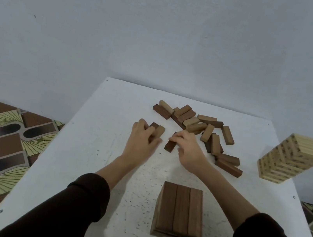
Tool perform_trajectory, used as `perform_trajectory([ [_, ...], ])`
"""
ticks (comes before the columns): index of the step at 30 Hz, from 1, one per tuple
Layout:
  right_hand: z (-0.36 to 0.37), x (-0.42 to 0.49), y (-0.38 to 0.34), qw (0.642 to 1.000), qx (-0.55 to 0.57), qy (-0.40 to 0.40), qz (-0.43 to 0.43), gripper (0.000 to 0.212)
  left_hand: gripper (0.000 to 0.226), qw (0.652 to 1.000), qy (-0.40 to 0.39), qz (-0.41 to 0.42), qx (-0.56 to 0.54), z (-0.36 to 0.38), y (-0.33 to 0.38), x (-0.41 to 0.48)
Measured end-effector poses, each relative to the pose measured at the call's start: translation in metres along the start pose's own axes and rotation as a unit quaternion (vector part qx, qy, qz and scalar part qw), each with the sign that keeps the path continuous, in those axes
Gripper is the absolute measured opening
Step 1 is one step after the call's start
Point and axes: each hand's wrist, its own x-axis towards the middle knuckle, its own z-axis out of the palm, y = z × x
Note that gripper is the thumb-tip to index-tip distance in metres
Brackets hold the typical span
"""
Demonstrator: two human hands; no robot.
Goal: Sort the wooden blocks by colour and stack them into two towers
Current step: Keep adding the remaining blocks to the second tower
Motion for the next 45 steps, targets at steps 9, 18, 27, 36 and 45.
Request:
perform_trajectory([
  [9,-0.012,-0.005,-0.013,0.989,0.148,0.027,0.012,0.042,0.032,0.996,-0.089,0.004,-0.025,0.005,0.013,-0.008],
  [18,-0.003,-0.02,0.0,0.987,0.098,-0.076,0.104,0.093,0.085,0.969,-0.233,0.032,-0.077,-0.02,0.005,-0.006],
  [27,0.009,-0.023,0.005,0.98,0.172,0.002,0.097,0.092,0.096,0.968,-0.215,-0.021,-0.127,-0.017,-0.004,-0.009],
  [36,0.012,-0.025,0.01,0.974,0.204,0.011,0.096,0.088,0.101,0.979,-0.178,-0.004,-0.101,-0.012,0.002,-0.012],
  [45,0.014,-0.025,0.014,0.974,0.203,0.009,0.096,0.084,0.103,0.982,-0.171,0.001,-0.074,-0.01,0.004,-0.013],
])
